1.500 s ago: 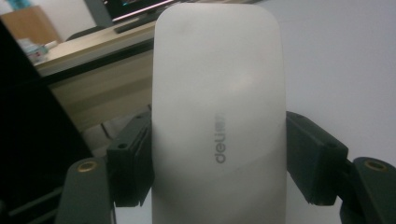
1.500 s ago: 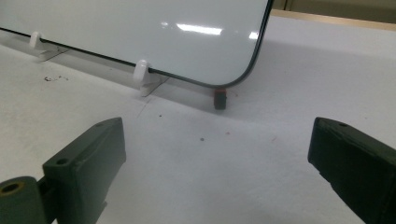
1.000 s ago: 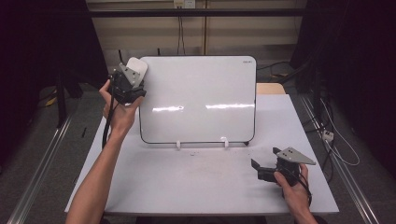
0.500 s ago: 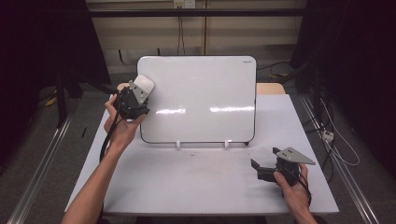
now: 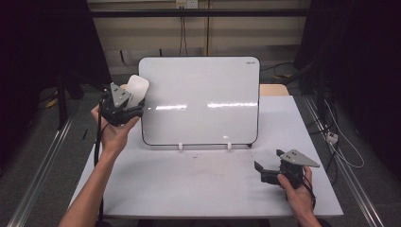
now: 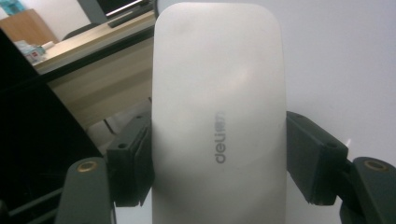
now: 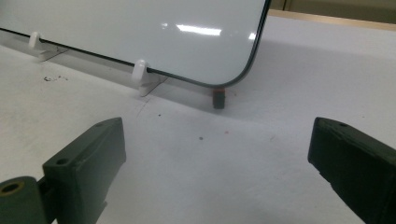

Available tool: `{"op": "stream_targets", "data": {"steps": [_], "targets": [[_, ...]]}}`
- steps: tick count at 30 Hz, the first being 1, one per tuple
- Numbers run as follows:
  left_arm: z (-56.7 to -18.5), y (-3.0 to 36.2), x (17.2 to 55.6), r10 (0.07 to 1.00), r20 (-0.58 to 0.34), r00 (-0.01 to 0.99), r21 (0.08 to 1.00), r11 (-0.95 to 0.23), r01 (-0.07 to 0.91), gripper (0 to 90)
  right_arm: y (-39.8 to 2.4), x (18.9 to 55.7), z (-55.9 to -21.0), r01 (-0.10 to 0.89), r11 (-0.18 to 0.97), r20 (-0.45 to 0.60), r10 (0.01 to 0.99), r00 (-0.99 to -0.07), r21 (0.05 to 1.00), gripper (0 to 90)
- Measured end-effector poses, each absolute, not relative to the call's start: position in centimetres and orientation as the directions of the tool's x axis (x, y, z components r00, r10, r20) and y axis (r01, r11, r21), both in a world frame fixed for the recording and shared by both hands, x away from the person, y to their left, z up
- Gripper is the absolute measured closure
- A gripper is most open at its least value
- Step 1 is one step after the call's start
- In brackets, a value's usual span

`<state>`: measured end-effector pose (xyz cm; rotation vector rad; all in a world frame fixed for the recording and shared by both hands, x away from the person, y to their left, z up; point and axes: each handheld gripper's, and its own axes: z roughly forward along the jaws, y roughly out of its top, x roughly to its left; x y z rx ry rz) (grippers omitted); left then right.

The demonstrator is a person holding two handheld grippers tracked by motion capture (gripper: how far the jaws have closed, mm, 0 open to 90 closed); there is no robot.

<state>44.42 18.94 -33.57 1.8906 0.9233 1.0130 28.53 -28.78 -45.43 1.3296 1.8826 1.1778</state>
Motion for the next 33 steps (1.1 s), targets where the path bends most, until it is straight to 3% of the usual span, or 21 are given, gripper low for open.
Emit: {"op": "stream_targets", "data": {"steps": [22,33], "targets": [[-38.1,16.2,40.0,0.745,0.362,0.560,0.818,-0.542,0.193,31.2,-28.8,28.6,-45.5,0.452,0.131,0.049,0.930,-0.365,0.882,4.3],[-40.5,14.5,40.9,0.696,0.405,0.593,0.767,-0.611,0.194,31.2,-28.9,28.5,-45.5,0.447,0.129,0.052,0.928,-0.370,0.885,4.3]]}}
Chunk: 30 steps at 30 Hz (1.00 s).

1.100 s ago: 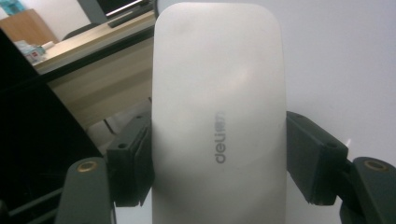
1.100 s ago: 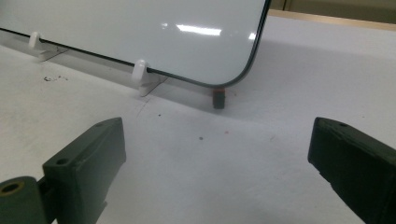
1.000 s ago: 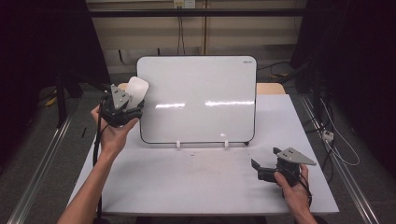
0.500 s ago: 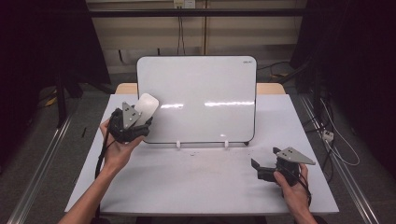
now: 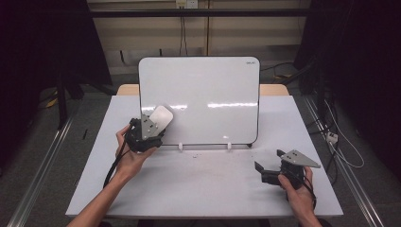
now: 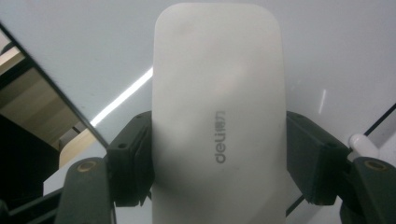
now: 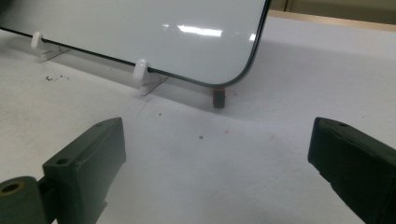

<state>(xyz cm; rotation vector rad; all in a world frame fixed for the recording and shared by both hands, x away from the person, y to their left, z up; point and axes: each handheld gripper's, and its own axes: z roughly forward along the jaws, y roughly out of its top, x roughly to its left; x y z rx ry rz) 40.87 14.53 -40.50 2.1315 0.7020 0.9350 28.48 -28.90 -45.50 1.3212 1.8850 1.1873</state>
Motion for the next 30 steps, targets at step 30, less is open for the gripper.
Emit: {"op": "stream_targets", "data": {"steps": [30], "targets": [[-40.84,14.59,40.30,0.723,0.362,0.588,0.795,-0.569,0.210,8.3,-28.38,28.82,-45.47,0.450,0.136,0.048,0.926,-0.375,0.882,4.3]]}}
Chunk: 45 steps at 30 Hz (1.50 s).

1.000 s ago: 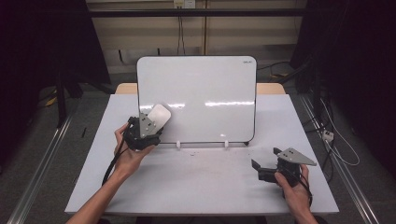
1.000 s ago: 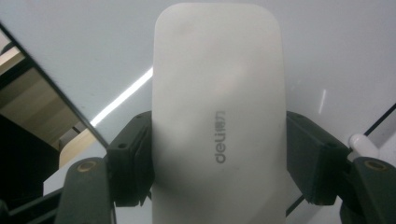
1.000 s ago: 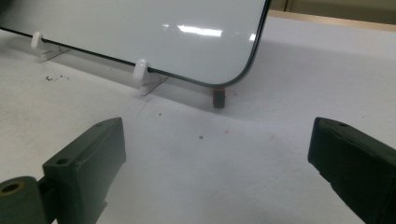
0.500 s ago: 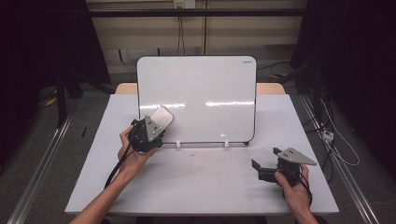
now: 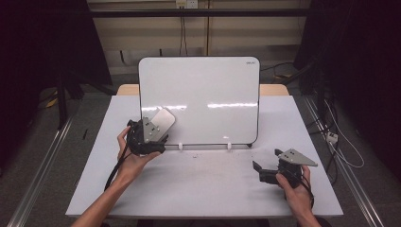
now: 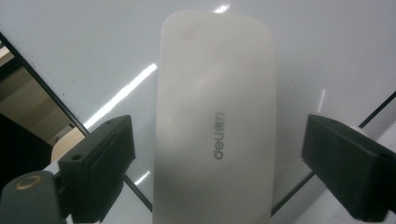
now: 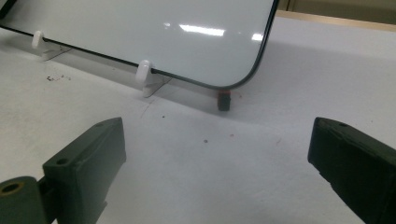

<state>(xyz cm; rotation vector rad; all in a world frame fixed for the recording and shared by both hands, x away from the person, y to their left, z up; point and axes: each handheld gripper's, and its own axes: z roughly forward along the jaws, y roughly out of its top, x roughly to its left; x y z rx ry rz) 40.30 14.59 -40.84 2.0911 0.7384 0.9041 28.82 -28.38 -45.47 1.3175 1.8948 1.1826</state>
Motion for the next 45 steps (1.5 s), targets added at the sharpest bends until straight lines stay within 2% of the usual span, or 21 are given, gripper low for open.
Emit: {"op": "stream_targets", "data": {"steps": [14,20,26,37,45], "targets": [[-40.3,15.4,40.6,0.763,0.198,0.615,0.845,-0.451,0.288,7.3,-28.2,29.2,-45.5,0.453,0.138,0.048,0.926,-0.374,0.881,4.3],[-40.0,15.9,40.6,0.773,0.158,0.614,0.857,-0.416,0.304,6.2,-28.2,29.2,-45.6,0.456,0.135,0.052,0.926,-0.374,0.880,4.3],[-39.5,16.1,40.0,0.776,0.162,0.610,0.849,-0.424,0.315,7.6,-28.2,29.0,-45.5,0.452,0.132,0.053,0.925,-0.375,0.882,4.2],[-38.6,16.8,39.2,0.762,0.053,0.645,0.885,-0.335,0.323,4.0,-28.2,29.0,-45.5,0.445,0.138,0.051,0.921,-0.387,0.885,4.2],[-38.8,17.4,37.9,0.772,0.092,0.629,0.871,-0.368,0.325,4.1,-28.3,28.9,-45.4,0.445,0.138,0.052,0.920,-0.388,0.885,4.2]]}}
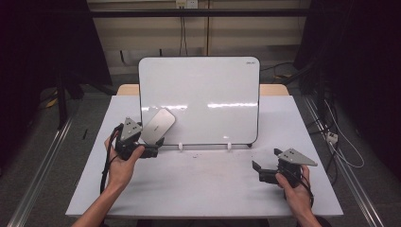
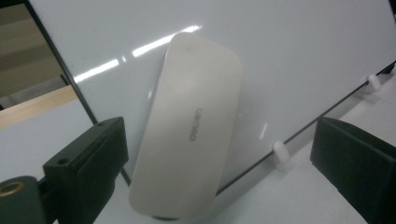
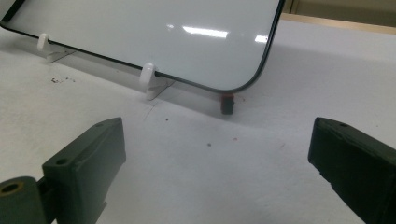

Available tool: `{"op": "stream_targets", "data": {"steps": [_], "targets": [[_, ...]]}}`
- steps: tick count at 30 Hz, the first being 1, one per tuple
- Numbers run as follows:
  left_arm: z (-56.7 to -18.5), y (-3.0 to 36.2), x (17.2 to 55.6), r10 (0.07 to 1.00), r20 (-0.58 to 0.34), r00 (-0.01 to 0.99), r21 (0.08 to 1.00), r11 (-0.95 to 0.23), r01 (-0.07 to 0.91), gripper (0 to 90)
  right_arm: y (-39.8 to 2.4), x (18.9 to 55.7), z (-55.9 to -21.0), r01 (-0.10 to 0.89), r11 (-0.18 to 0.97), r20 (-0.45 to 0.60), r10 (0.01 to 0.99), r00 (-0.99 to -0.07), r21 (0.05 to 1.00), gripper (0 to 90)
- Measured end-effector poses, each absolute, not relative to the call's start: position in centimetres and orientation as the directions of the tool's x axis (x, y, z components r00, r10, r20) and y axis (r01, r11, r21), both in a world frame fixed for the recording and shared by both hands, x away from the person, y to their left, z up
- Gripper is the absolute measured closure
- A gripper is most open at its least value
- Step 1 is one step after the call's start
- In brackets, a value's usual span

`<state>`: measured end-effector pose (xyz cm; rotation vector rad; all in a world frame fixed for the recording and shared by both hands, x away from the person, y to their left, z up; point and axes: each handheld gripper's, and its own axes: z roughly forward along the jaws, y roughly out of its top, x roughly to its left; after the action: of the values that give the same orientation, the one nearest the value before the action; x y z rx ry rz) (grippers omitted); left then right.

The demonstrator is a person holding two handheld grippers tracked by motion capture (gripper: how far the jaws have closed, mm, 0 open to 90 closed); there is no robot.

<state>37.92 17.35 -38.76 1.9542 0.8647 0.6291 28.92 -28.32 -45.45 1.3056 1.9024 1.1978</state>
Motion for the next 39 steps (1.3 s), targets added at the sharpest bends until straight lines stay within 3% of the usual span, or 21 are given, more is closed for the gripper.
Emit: {"op": "stream_targets", "data": {"steps": [39], "targets": [[-41.5,21.8,32.2,0.817,0.058,0.574,0.856,-0.336,0.392,4.4,-28.6,28.6,-45.5,0.452,0.129,0.052,0.929,-0.366,0.883,4.2]]}}
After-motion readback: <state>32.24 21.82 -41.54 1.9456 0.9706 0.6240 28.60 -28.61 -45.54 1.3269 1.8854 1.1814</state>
